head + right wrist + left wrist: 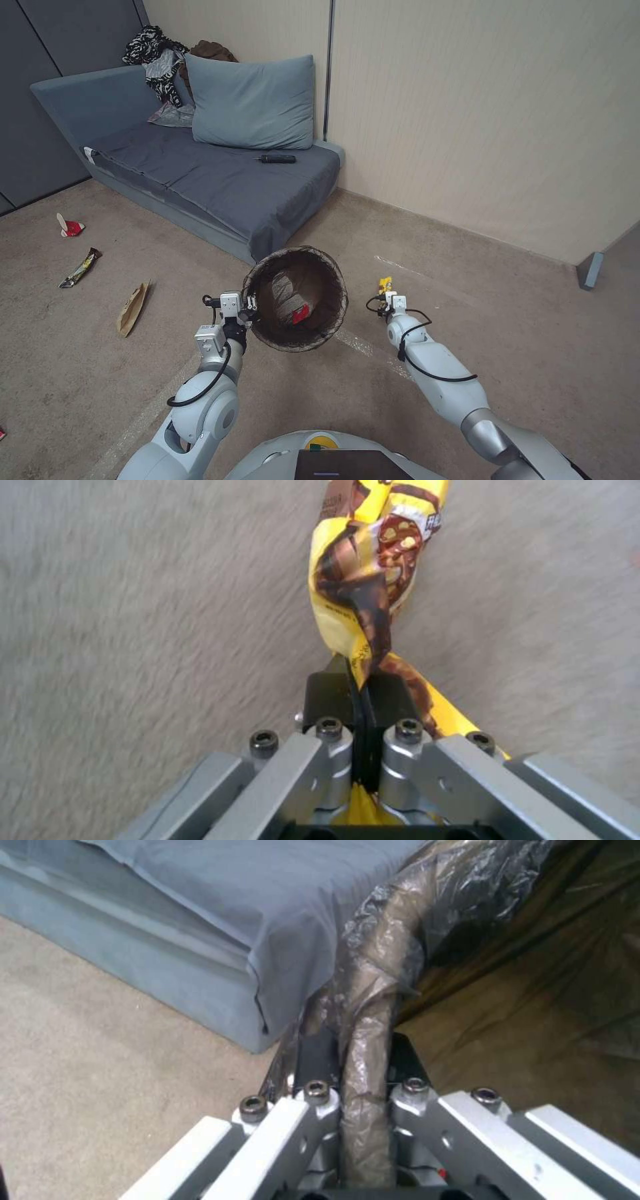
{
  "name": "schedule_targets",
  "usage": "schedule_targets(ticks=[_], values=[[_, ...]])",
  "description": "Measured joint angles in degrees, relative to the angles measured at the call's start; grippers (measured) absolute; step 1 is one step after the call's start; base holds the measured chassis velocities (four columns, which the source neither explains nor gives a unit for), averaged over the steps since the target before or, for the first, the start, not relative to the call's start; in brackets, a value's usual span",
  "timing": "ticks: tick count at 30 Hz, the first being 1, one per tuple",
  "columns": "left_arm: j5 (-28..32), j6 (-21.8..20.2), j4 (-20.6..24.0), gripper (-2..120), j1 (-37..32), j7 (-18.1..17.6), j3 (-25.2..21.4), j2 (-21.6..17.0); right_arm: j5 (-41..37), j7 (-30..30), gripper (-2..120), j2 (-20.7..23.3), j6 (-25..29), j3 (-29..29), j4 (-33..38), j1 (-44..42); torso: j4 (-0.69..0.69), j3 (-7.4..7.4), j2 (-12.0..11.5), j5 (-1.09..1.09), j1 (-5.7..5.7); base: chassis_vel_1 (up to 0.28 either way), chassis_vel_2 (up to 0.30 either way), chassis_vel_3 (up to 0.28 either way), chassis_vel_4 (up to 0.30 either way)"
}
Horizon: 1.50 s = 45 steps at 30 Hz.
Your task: Pick up the trash bin, then pick up the garbage from the floor and place it into the trash bin.
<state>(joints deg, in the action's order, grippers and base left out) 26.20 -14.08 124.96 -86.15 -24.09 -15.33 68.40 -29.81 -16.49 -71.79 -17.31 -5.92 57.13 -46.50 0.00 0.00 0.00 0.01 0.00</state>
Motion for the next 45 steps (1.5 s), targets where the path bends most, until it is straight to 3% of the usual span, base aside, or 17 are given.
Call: schedule_targets(ticks=[11,13,15,18,19,21,30,33,37,39,45], values=[[0.4,-0.7,-0.1,3,-0.5,0.3,1.0,-1.0,0.2,-4.9,0,6.2,5.0,-4.0,17.0,-4.9,0.0,0.0,0.0,0.01,0.0,0.0,0.0,0.0,0.0],[0.5,-1.1,-0.2,3,-0.6,0.4,2.0,-1.1,0.3,-6.0,0,9.1,7.1,-5.6,23.8,-5.8,0.0,-0.01,0.0,-0.01,0.0,0.0,0.0,0.0,0.0],[0.5,-1.1,-0.3,3,-0.7,0.4,2.1,-1.1,0.4,-6.1,0,9.4,7.3,-5.7,24.4,-5.9,0.0,-0.01,0.0,-0.01,0.0,0.0,0.0,0.0,0.0],[0.5,-1.3,-0.7,3,-0.7,0.5,2.7,-1.2,1.4,-7.1,0,12.6,9.9,-6.7,33.6,-6.9,-0.01,0.0,0.0,0.01,0.0,0.0,0.0,0.0,0.0],[0.5,-1.3,-0.7,3,-0.7,0.5,2.7,-1.2,1.4,-7.1,0,12.6,9.9,-6.7,33.6,-6.9,-0.01,0.0,0.0,0.01,0.0,0.0,0.0,0.0,0.0],[0.4,-1.5,-1.0,3,-0.7,0.5,3.0,-1.2,1.5,-7.5,0,14.5,11.2,-7.1,41.8,-7.5,0.01,-0.01,0.0,-0.04,0.0,0.0,0.0,0.0,0.0],[0.1,-1.8,-1.3,2,-0.6,0.6,3.7,-1.3,0.0,-7.1,0,17.6,13.2,-7.0,55.5,-8.3,-0.01,0.0,0.0,0.01,0.0,0.0,0.0,0.0,0.0],[0.1,-2.0,-1.6,2,-0.5,0.6,3.9,-1.3,-0.7,-4.3,0,19.4,14.9,-6.6,62.4,-9.4,0.0,0.0,0.0,-0.01,0.0,0.0,0.0,0.0,0.0],[0.1,-2.1,-1.7,2,-0.4,0.6,4.0,-1.2,-0.8,-1.5,0,20.6,16.5,-6.0,66.0,-10.4,0.0,0.0,0.0,-0.01,0.0,0.0,0.0,0.0,0.0],[0.0,-2.3,-1.7,2,-0.2,0.7,4.2,-1.2,-0.9,2.5,0,22.4,18.7,-4.2,70.0,-12.1,-0.01,0.0,0.0,-0.01,0.0,0.0,0.0,0.0,0.0],[0.0,-2.4,-1.8,2,-0.1,0.7,4.2,-1.2,-0.6,8.4,0,25.5,21.8,-0.6,72.7,-14.2,-0.01,0.0,0.0,-0.01,0.0,0.0,0.0,0.0,0.0]])
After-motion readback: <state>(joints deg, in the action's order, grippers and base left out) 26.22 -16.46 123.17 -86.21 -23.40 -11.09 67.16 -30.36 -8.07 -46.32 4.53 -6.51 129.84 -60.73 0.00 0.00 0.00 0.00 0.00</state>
